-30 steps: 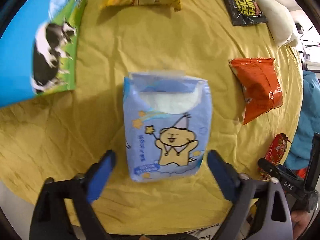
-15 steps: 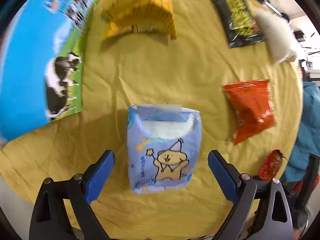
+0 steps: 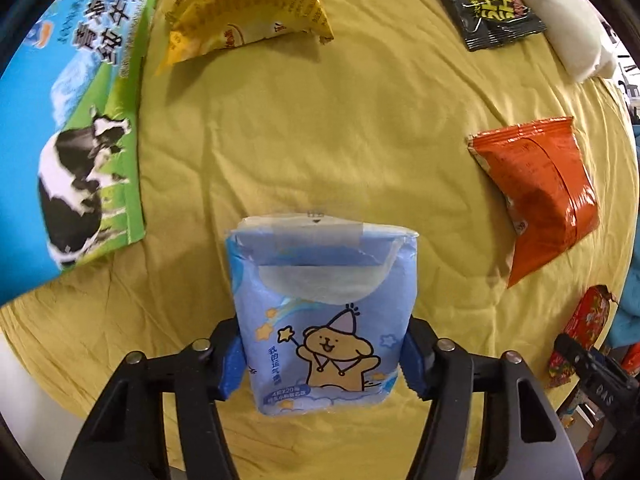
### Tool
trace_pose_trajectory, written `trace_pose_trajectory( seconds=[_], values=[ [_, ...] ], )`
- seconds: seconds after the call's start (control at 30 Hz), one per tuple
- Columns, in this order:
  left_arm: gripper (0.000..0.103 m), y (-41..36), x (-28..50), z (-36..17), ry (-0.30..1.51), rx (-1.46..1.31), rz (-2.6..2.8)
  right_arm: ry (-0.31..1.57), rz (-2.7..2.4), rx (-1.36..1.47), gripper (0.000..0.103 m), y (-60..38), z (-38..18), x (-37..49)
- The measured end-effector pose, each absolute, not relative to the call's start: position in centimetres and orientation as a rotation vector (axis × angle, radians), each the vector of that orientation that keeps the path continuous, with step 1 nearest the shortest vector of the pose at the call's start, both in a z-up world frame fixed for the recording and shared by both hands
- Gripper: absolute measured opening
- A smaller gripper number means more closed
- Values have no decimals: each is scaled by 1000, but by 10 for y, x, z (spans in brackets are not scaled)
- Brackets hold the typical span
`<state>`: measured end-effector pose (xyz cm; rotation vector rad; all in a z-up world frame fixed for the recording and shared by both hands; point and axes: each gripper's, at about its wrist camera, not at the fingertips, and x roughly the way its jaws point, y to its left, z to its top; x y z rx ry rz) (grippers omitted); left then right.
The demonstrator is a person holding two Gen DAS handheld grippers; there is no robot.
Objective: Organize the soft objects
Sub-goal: 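Carry both packets into the box and open both tools to release them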
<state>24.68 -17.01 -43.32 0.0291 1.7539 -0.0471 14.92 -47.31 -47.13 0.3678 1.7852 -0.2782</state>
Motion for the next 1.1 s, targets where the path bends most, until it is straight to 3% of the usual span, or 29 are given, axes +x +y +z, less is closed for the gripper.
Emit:
trace_pose_trajectory(
  seconds=[0.3, 0.57, 0.93, 1.1],
  values=[
    [56, -166, 204, -396, 1711, 14, -68, 1710, -260, 362, 47, -471, -459, 130],
    [56, -148, 173, -346, 1655, -74, -147, 1635, -125, 373, 46, -448, -415, 115],
    [56, -57, 199, -205, 1445, -197, -201, 1490, 195, 339, 46, -333, -298, 152],
    [56, 3, 236, -200, 1396, -187, -137, 1442, 295, 300, 46, -267, -257, 189]
  ],
)
